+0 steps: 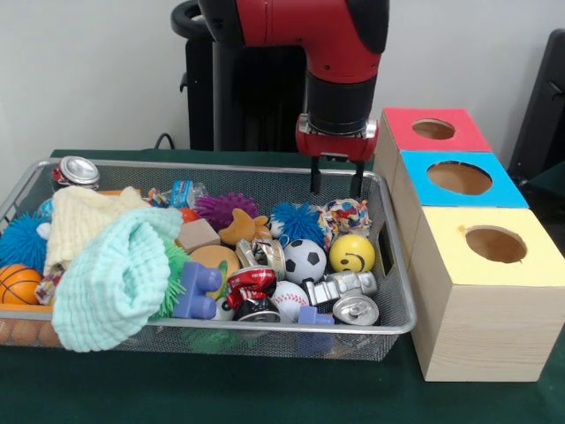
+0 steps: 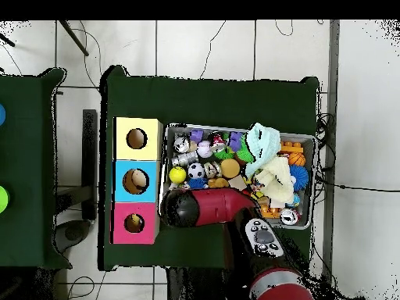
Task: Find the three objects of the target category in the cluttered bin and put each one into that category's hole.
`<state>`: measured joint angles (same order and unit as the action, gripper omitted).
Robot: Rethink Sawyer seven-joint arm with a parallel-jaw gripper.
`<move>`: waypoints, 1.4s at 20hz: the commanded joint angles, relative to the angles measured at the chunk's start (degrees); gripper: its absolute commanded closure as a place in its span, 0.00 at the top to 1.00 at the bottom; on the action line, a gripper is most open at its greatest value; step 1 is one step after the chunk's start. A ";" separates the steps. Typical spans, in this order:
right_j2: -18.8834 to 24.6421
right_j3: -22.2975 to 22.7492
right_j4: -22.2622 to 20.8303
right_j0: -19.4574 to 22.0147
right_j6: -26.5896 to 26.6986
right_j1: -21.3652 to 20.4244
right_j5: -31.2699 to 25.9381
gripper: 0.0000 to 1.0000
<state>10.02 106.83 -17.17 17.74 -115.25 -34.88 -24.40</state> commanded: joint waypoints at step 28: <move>13.86 -8.28 -11.83 14.66 13.25 1.62 -8.62 1.00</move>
<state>18.48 103.85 -24.96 29.59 -115.25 -35.95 -27.30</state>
